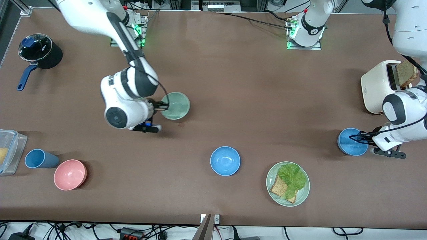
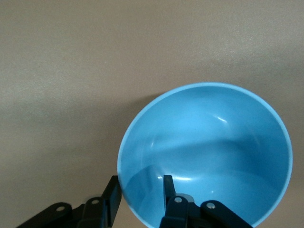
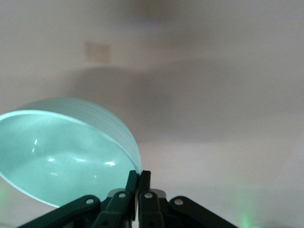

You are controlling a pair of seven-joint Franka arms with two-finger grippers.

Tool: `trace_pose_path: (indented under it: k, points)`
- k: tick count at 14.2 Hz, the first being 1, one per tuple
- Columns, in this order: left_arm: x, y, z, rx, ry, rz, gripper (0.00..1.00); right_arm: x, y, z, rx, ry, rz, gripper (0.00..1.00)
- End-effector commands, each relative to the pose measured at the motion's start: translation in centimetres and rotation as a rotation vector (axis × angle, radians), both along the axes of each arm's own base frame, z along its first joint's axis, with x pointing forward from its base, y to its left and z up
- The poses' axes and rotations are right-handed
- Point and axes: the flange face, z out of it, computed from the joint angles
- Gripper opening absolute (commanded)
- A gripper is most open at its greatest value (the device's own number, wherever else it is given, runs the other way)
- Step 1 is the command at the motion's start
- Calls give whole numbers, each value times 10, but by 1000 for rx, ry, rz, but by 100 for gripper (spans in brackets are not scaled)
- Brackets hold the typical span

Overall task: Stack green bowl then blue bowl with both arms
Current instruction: 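Slide the green bowl with the right gripper toward the table center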

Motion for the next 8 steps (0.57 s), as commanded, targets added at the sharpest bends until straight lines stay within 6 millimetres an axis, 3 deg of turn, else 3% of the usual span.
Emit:
trace_pose_path:
  k: [1,2,4,6,8]
  points:
    - [2,11,-2,-54,-27,-40,32,-14,38,6,9,-5,-38,0]
    - [2,12,-4,-74,-34,-47,26,-20,54,4,5,-23,-38,0]
    - [1,14,-7,-89,-37,-50,16,-31,83,-24,-20,-47,-53,0]
    - [1,14,-5,-91,-36,-49,3,-43,98,-42,-51,-33,-60,0]
    - [1,13,3,-93,-37,-47,1,-58,113,-46,-70,-16,-49,0]
